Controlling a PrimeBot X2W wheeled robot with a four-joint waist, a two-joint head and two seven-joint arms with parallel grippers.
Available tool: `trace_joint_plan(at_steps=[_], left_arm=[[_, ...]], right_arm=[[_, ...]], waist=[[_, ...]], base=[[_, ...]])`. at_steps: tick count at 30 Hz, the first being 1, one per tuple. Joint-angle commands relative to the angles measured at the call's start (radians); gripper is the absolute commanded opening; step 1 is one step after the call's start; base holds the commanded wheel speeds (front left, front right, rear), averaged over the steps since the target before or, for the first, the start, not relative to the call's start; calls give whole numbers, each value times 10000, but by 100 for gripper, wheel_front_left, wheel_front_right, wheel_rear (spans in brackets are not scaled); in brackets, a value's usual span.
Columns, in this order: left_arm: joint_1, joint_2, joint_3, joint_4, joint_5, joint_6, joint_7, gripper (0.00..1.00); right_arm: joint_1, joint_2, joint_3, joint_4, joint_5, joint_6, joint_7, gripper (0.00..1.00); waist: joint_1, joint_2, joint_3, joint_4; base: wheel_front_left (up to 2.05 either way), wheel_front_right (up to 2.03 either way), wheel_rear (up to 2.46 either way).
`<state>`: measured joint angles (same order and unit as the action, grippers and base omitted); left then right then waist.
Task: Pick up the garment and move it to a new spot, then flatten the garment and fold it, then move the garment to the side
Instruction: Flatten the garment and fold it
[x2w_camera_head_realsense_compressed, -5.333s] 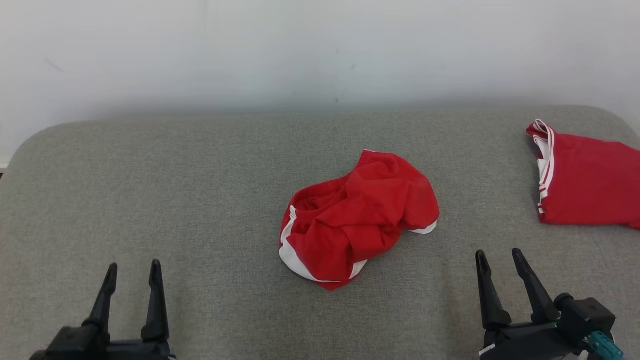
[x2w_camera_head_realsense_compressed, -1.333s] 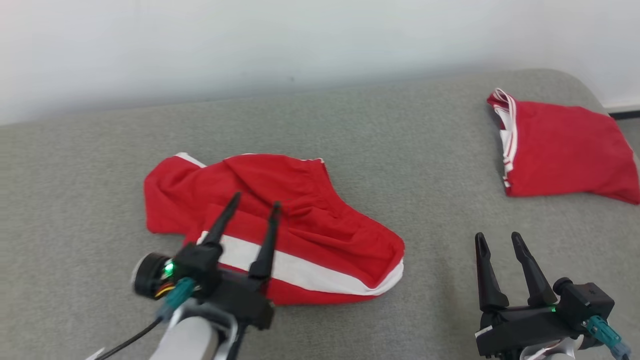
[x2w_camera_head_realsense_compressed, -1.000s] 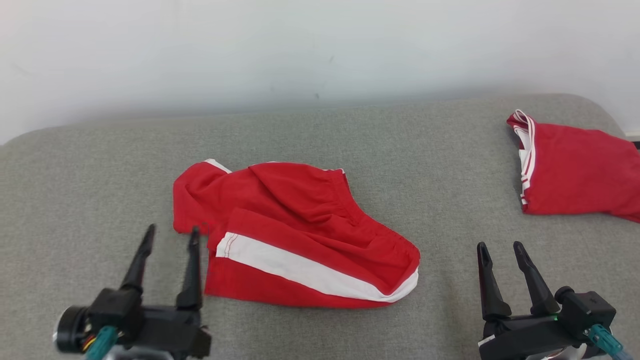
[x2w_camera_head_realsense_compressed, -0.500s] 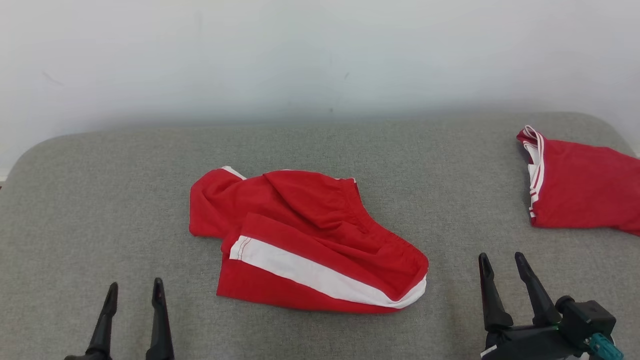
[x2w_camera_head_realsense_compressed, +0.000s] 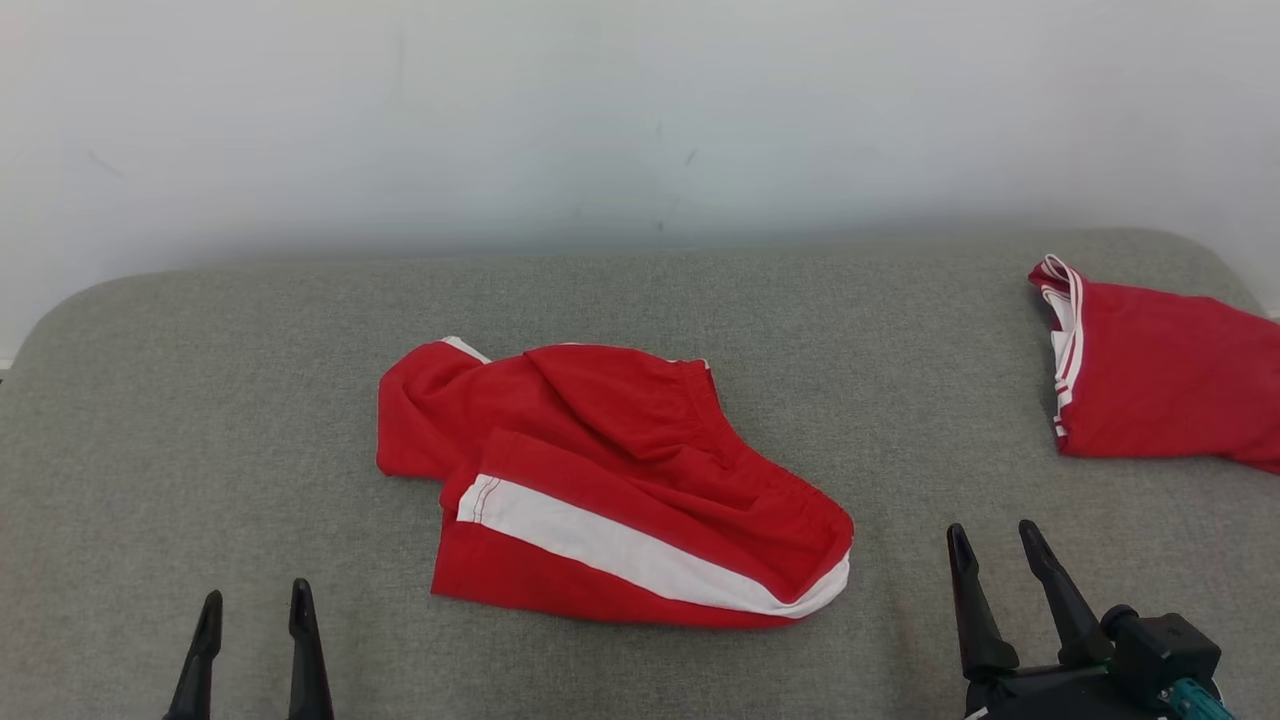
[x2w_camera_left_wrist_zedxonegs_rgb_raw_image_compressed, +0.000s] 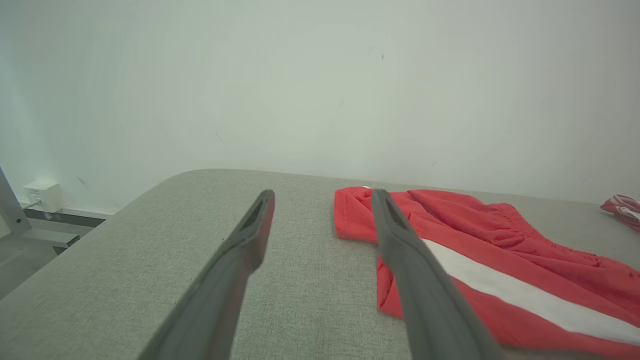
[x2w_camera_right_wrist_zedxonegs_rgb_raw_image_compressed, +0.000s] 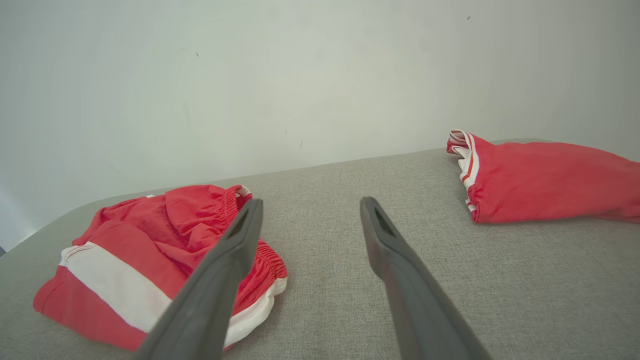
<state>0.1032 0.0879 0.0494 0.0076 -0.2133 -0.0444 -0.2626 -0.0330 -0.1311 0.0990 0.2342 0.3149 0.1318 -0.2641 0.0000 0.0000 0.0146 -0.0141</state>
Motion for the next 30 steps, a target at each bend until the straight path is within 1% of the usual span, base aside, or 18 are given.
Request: trace_joint_plan(at_steps=[1,8,12,14,22,30], left_arm=[[52,-53,45,60,95,-81,-28,100],[-686,-90,-3,577,237,-437,-28,100],[-1429,113,-213,1099,301,-610,-28,100],[-1811,188,-351,1608,197,-697,-27,100],[-3502,583,-1014,3224,4,-826,20,100],[-4318,852,-1886,4883,-298,-853,260,100]], right_arm=[[99,-40,4,-15,36,-27,2,100],[-111,-9,108,4,66,-27,4,100],[-313,-41,155,-5,110,-27,4,100],[-351,-49,176,12,119,-27,4,100],[-746,25,65,-8,140,-27,2,100],[-890,133,-46,-31,138,-27,4,100]], waist=[[0,0,20,-20],[0,0,259,-190],[0,0,504,-382],[0,0,661,-515],[0,0,1345,-1075],[0,0,1729,-1316]], base=[[0,0,0],[0,0,0],[0,0,0],[0,0,0],[0,0,0],[0,0,0]])
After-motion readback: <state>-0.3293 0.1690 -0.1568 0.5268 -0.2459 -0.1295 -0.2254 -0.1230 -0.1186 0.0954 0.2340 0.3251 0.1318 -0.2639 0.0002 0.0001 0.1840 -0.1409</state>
